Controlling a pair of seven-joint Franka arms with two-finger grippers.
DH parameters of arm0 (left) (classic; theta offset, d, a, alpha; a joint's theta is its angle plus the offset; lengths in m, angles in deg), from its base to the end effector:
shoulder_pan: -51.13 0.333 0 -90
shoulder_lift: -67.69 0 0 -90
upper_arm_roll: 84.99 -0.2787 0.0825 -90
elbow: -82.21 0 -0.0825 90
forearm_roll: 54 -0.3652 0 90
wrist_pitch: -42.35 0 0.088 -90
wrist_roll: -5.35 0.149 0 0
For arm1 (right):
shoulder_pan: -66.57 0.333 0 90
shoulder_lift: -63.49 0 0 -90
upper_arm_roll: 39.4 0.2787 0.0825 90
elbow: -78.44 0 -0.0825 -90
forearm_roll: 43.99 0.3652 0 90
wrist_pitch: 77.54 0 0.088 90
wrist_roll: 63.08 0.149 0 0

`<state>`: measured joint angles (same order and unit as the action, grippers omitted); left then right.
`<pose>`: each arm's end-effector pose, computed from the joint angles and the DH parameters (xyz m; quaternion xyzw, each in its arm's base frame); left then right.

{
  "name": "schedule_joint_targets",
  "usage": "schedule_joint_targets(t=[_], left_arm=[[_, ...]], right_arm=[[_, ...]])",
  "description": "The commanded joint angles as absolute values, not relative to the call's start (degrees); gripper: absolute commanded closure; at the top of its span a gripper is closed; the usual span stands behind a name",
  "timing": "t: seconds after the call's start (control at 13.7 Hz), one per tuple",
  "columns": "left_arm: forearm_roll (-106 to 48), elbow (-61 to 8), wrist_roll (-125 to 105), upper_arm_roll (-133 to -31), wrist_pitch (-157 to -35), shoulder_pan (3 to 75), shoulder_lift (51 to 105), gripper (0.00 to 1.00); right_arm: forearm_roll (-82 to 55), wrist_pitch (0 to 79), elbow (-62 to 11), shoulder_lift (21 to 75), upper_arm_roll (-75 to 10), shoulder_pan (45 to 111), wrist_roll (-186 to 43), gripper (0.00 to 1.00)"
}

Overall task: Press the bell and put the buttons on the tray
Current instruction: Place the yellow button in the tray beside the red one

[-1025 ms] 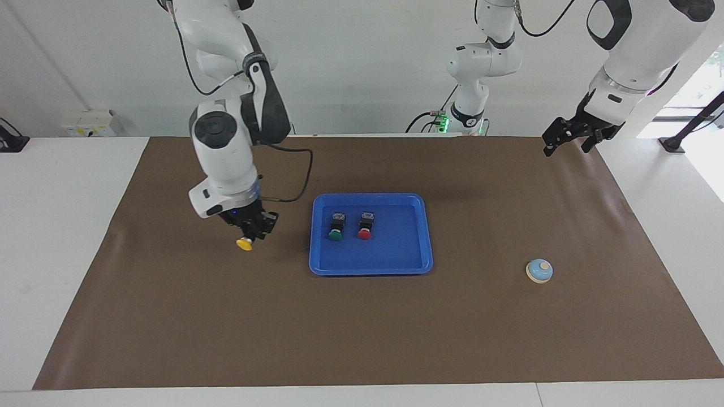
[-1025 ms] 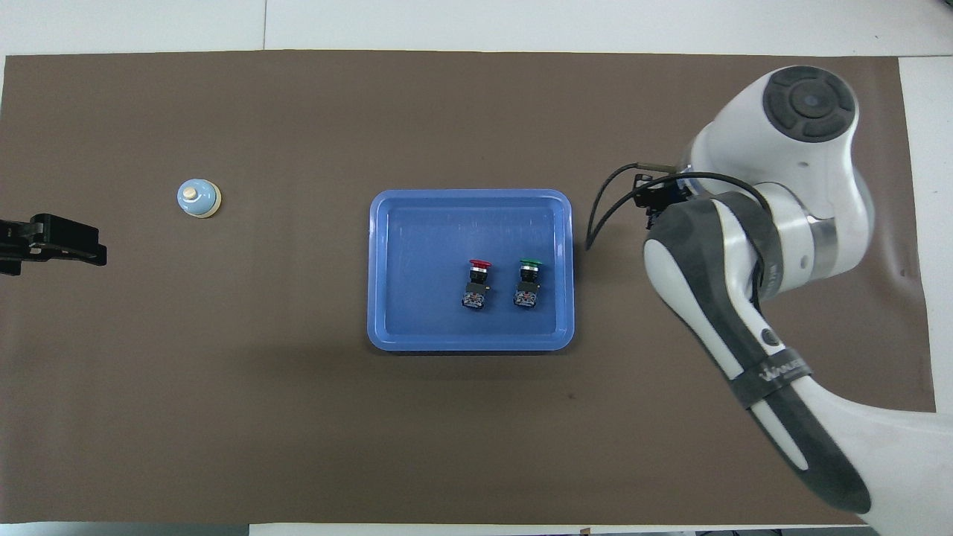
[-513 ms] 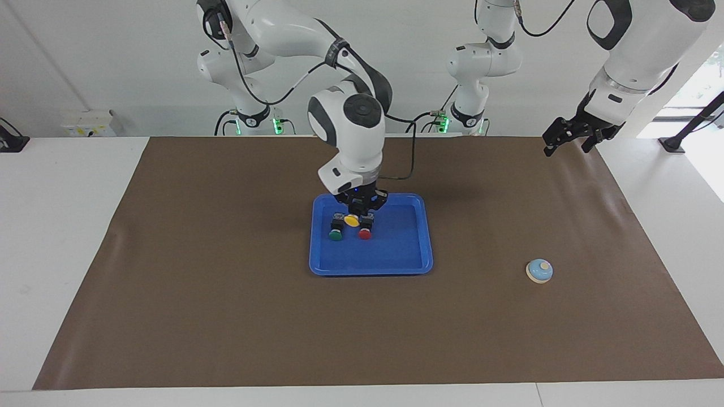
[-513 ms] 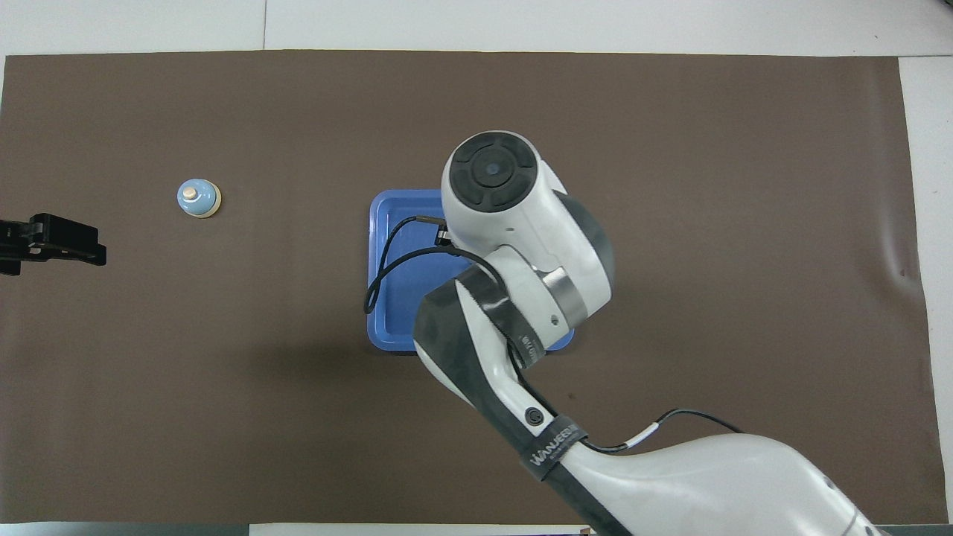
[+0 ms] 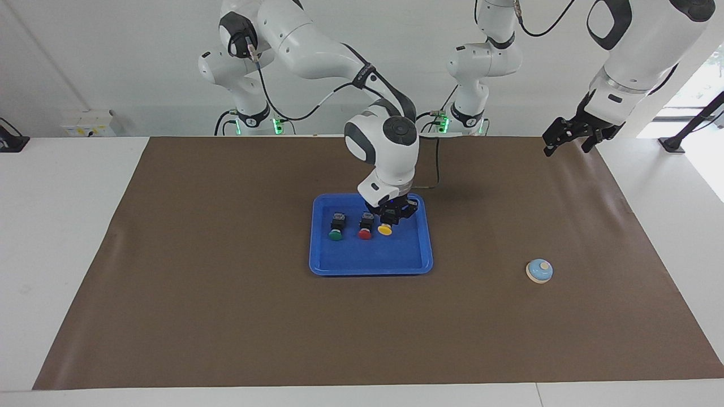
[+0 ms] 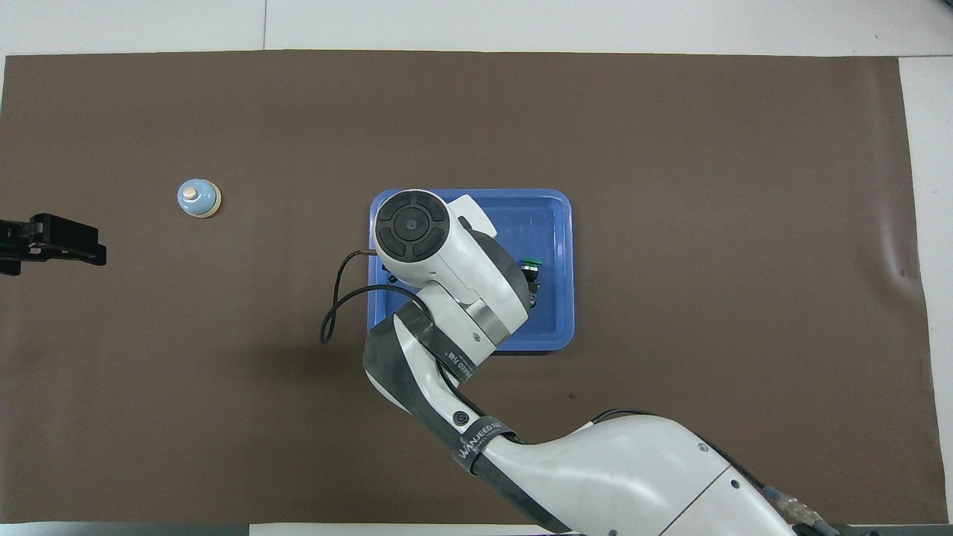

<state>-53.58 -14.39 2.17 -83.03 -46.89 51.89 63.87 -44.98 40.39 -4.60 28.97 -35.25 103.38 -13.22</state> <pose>0.5110 -0.0122 0.5271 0.9994 0.0174 -0.0310 0.0013 0.5162 0.4379 0.2724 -0.9967 0.0800 0.0063 0.0119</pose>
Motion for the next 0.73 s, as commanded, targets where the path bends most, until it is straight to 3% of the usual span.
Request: schedule_joint_targets(t=[0.0,0.37,0.44,0.51,0.66], left_arm=[[-52.77,-13.95,1.57,-83.15,-45.98,52.0,63.74,0.0],[-52.77,-13.95,1.57,-83.15,-45.98,52.0,63.74,0.0],[-52.77,-13.95,1.57,-83.15,-45.98,52.0,63.74,0.0],[-52.77,-13.95,1.57,-83.15,-45.98,52.0,63.74,0.0],[-52.77,-14.21,1.22,-83.15,-46.59,51.66,63.74,0.0]], right_arm=[[-45.04,44.44,-7.59,28.86,-35.45,105.06,-14.92,1.0],[-45.13,48.31,-9.97,27.81,-35.45,106.55,-16.41,1.0],[-45.04,48.06,-9.97,27.81,-35.45,106.56,-16.06,0.72],[-45.04,47.62,-9.71,27.89,-35.45,106.65,-15.63,0.01],[-44.43,45.7,-8.92,28.95,-35.54,106.47,-13.7,0.0]])
